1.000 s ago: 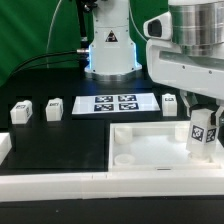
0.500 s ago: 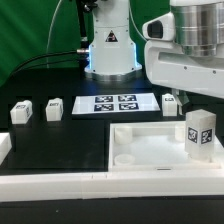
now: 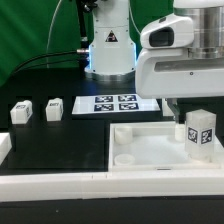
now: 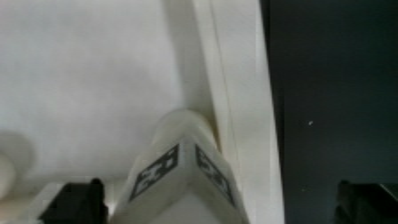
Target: Assemble one leg
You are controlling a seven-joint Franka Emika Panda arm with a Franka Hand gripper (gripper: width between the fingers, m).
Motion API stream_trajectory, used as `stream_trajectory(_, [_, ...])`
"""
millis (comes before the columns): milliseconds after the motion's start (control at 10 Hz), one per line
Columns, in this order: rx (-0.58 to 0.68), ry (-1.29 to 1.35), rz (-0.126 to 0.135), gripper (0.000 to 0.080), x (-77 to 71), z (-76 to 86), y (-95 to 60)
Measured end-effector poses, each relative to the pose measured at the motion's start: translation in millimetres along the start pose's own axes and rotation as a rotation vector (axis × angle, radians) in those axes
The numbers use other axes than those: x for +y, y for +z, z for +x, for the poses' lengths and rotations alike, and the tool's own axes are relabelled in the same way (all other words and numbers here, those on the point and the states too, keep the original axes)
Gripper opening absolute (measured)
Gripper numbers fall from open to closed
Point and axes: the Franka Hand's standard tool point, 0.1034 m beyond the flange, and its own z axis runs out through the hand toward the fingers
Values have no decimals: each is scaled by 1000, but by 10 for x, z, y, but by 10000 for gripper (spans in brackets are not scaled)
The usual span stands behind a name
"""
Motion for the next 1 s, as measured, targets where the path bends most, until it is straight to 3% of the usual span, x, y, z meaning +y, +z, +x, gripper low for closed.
stream_trajectory(300, [2, -392, -19, 649, 79, 47, 14])
stream_trajectory(700, [2, -426, -20, 634, 78, 45, 17])
stream_trajectory(900, [3, -426, -21, 290, 84, 49, 15])
stream_trajectory(1000, [3, -424, -22, 290, 102, 53, 18])
